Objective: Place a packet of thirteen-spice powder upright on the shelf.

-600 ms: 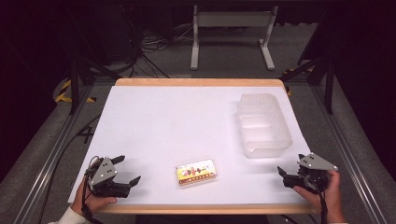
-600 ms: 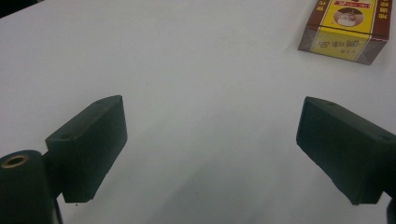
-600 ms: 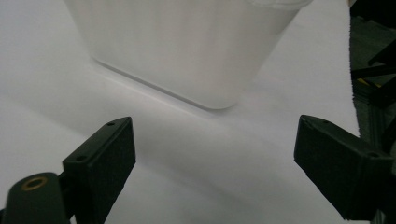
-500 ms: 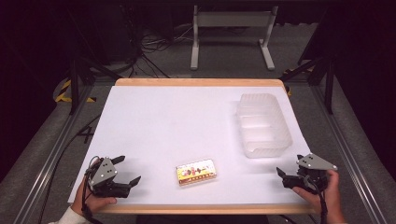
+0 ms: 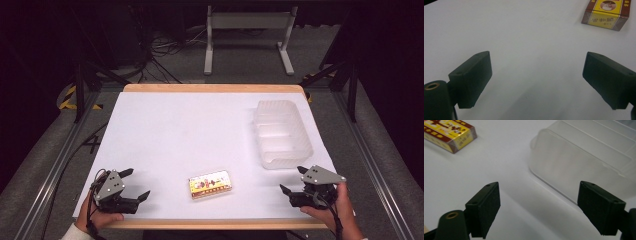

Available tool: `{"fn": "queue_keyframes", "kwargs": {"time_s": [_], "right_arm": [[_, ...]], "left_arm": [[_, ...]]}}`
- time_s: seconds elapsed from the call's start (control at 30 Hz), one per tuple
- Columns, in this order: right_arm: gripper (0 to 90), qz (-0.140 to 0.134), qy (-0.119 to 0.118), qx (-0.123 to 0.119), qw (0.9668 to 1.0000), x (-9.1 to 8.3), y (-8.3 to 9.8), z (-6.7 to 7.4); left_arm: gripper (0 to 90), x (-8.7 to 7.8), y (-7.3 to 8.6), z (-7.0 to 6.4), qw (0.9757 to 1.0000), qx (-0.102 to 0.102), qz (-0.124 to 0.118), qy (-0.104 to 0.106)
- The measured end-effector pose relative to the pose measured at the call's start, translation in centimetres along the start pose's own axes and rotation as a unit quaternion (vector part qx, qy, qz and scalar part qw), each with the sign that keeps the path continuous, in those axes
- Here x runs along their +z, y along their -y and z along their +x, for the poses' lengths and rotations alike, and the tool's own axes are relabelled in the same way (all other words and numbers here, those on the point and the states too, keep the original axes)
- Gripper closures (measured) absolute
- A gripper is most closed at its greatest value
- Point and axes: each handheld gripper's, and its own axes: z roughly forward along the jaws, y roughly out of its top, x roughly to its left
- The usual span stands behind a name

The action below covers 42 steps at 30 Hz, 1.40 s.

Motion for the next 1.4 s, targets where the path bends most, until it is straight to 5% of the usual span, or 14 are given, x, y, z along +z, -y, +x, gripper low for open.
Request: {"fn": "queue_keyframes", "kwargs": {"time_s": [0.3,0.57,0.87,1.03,1.1,1.13,1.17,1.27,1.3,1.4], "right_arm": [[18.4,0.001,-0.048,-0.061,0.9970,1.1,-3.3,1.8],[19.5,0.010,-0.102,-0.124,0.9870,3.4,-7.3,4.1],[18.7,0.045,-0.159,-0.200,0.9658,7.6,-10.8,7.9],[17.5,0.057,-0.188,-0.225,0.9544,9.5,-12.3,9.6],[17.3,0.057,-0.192,-0.227,0.9530,9.9,-12.4,9.9],[17.3,0.061,-0.208,-0.232,0.9484,10.7,-12.9,10.5],[17.3,0.061,-0.208,-0.232,0.9484,10.7,-12.9,10.5],[17.3,0.073,-0.227,-0.248,0.9391,11.8,-13.4,11.7],[17.3,0.073,-0.227,-0.248,0.9391,11.8,-13.4,11.7],[17.2,0.082,-0.245,-0.265,0.9287,12.7,-13.9,12.8]], "left_arm": [[9.8,-0.5,0.4,-0.1,1.0000,-0.005,0.005,0.000],[9.8,-0.7,0.7,-0.1,0.9999,-0.002,0.011,-0.001],[9.8,-0.9,0.9,-0.2,0.9999,-0.003,0.010,-0.003],[9.7,-1.2,1.1,-0.3,0.9999,-0.005,0.014,-0.006],[9.5,-1.3,1.2,-0.3,0.9998,-0.001,0.017,-0.009],[9.2,-1.4,1.4,-0.4,0.9998,-0.004,0.019,-0.010],[9.2,-1.5,1.4,-0.4,0.9997,-0.003,0.019,-0.011],[9.1,-1.9,1.7,-0.5,0.9997,-0.007,0.018,-0.016],[9.1,-2.1,1.9,-0.6,0.9996,-0.009,0.019,-0.018],[9.2,-2.9,2.3,-0.7,0.9994,-0.016,0.018,-0.026]]}}
